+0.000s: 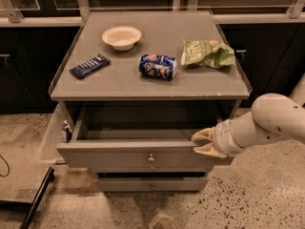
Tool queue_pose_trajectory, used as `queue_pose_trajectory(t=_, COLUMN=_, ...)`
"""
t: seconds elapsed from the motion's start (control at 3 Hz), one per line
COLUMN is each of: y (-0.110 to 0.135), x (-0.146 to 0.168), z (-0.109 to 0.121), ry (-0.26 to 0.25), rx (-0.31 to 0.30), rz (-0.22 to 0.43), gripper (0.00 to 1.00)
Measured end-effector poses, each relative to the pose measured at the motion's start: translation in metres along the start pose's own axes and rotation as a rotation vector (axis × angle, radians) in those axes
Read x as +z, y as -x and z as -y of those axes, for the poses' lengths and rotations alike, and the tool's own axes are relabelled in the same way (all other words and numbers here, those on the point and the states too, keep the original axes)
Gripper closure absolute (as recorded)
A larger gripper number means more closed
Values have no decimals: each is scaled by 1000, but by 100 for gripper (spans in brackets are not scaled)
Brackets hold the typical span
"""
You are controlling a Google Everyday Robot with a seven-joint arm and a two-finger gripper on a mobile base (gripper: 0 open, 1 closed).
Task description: Open top drawer
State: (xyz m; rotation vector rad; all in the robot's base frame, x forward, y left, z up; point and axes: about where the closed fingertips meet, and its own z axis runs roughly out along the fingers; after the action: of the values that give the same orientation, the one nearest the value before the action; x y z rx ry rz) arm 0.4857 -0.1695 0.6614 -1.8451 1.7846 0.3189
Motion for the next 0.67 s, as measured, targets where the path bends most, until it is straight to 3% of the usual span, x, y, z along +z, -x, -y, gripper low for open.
queue_pose_trajectory(t=0.67, y=0, x=0, z=0, ry=0, rx=0, rz=0, gripper=16)
